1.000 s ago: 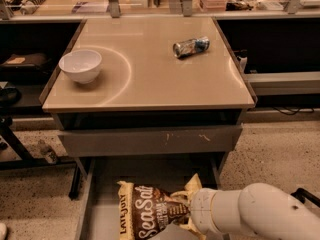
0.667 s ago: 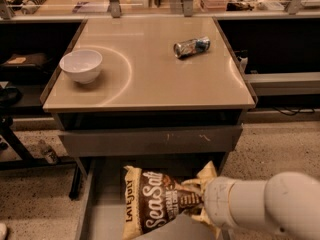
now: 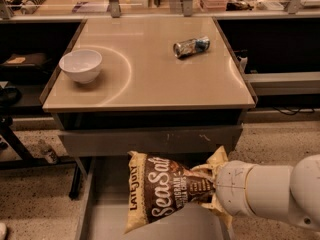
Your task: Pick brown chip bag from middle drawer and place on counter
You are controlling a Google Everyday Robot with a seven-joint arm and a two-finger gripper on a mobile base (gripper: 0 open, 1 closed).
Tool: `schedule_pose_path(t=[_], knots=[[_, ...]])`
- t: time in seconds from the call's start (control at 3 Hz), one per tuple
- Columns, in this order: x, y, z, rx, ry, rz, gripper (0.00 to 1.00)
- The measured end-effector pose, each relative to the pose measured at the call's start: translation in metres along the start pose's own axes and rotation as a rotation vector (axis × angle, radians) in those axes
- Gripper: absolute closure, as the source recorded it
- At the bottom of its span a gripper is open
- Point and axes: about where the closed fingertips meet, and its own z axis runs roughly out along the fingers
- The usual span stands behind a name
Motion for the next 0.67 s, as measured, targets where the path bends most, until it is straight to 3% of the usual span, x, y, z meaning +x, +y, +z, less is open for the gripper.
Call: schedule_pose_path(t=[0.33,0.67], knots=[[-0.013,-0.029,-0.018,0.051,-0.037,-0.043,1.0],[-0.025,-0.082,-0.041,0.079,-0.099,-0.077,1.0]])
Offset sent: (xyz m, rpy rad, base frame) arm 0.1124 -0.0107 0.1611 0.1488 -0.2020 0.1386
